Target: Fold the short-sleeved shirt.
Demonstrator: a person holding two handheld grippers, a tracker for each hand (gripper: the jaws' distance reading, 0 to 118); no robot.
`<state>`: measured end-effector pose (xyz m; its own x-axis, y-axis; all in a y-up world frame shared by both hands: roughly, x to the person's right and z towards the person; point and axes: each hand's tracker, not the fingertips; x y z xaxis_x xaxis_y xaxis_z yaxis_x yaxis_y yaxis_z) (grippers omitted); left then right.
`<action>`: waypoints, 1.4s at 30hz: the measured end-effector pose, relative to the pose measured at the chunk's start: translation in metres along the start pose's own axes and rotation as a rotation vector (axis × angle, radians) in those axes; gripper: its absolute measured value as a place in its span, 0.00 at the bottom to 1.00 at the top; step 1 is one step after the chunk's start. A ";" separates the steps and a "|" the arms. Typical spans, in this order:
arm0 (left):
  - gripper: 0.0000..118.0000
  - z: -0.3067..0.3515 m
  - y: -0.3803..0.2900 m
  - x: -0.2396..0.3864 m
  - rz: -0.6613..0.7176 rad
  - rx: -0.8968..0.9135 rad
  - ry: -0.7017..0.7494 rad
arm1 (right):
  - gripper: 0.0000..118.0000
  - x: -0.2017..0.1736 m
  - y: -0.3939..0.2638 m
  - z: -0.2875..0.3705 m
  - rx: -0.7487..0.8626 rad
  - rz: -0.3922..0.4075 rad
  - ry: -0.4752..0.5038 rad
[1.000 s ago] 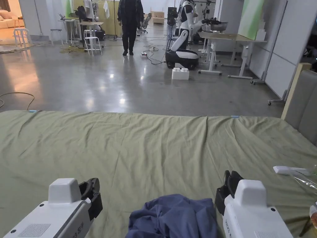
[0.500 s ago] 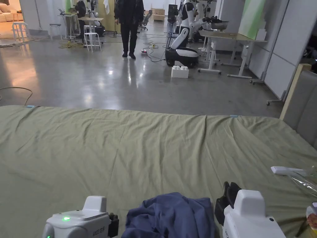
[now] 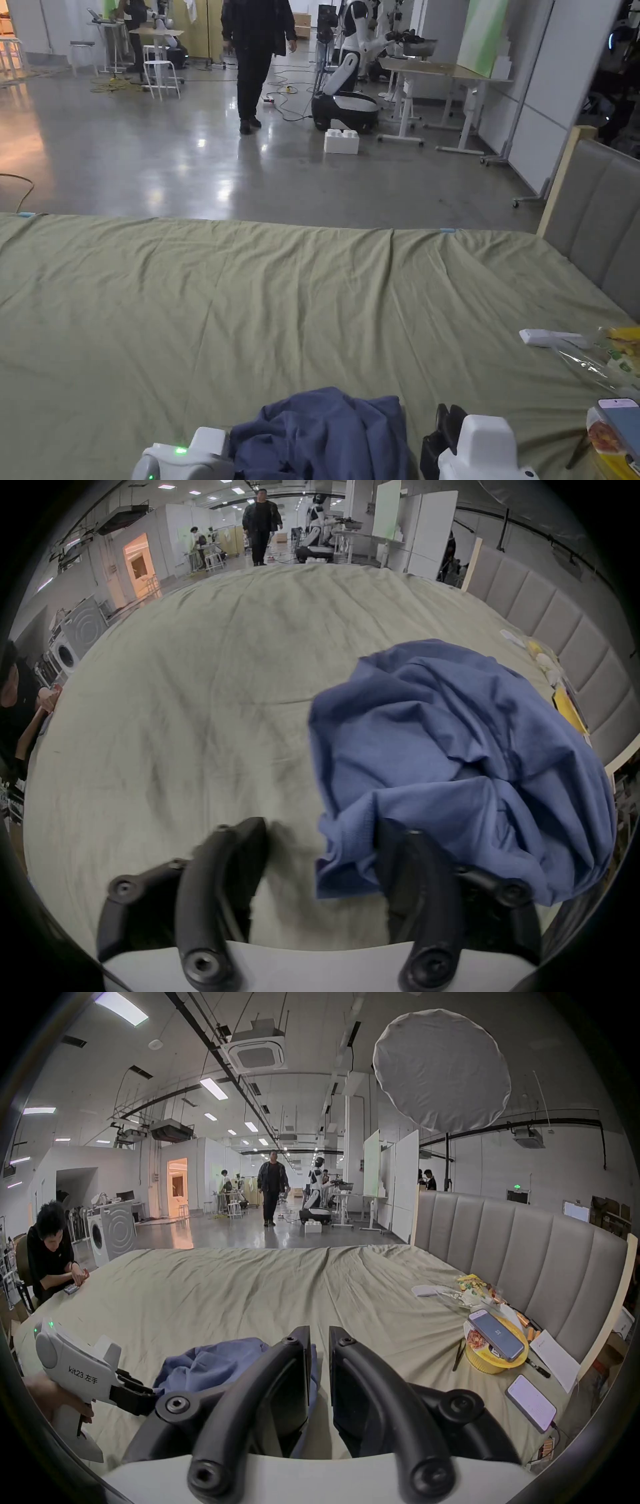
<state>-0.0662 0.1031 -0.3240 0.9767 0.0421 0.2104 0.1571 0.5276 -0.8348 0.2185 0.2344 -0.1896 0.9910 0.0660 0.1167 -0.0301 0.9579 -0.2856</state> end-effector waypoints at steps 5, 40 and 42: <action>0.08 0.007 -0.007 0.006 -0.021 0.038 -0.033 | 0.09 0.004 -0.003 -0.007 -0.021 -0.002 -0.001; 0.06 0.106 -0.025 -0.045 0.131 0.282 -0.074 | 0.04 0.002 -0.066 -0.246 -0.623 0.132 0.240; 0.06 0.106 -0.025 -0.049 0.138 0.281 -0.078 | 0.04 0.004 -0.060 -0.239 -0.606 0.127 0.230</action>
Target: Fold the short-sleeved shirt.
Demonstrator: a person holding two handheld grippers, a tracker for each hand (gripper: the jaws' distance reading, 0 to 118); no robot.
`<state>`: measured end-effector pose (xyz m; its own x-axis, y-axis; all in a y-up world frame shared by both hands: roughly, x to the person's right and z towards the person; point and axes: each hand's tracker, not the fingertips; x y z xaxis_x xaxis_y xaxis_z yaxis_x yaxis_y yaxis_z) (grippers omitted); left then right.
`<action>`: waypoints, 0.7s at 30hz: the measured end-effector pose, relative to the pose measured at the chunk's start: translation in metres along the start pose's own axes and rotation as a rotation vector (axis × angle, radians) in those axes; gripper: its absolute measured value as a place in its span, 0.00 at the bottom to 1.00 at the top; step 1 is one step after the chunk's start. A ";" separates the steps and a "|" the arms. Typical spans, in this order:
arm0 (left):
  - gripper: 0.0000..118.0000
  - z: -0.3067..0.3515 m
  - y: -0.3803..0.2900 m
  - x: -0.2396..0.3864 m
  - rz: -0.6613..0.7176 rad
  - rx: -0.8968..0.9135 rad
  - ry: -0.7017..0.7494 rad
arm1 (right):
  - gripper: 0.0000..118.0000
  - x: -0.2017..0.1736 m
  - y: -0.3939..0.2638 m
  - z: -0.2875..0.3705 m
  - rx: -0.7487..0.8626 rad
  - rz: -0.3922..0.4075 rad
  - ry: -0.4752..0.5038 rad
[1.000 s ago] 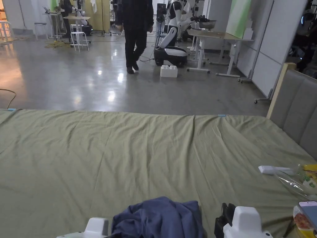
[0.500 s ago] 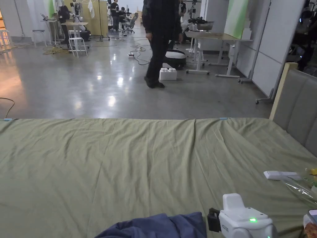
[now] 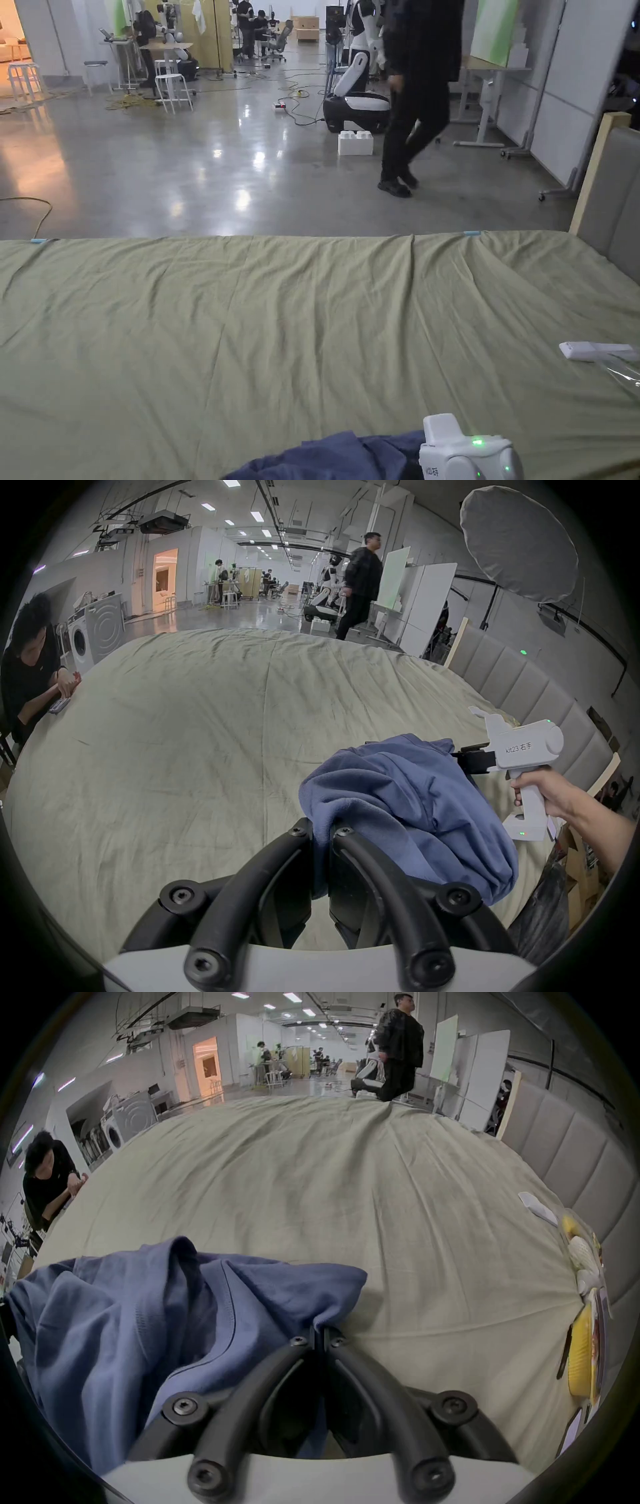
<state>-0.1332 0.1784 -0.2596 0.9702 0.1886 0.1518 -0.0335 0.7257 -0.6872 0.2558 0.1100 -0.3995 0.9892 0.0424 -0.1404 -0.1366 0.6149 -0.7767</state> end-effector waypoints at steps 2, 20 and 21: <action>0.07 0.003 0.003 -0.004 0.003 0.003 -0.002 | 0.03 0.001 0.004 0.021 0.086 0.028 -0.039; 0.06 0.105 0.134 -0.057 -0.005 0.344 0.087 | 0.03 0.029 0.075 0.245 0.614 0.060 -0.207; 0.06 0.115 0.144 -0.065 0.004 0.362 0.095 | 0.03 0.033 0.081 0.256 0.631 0.061 -0.213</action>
<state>-0.2289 0.3471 -0.2868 0.9873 0.1418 0.0714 -0.1033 0.9153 -0.3892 0.2913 0.3629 -0.3097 0.9783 0.2070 0.0018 -0.1998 0.9463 -0.2542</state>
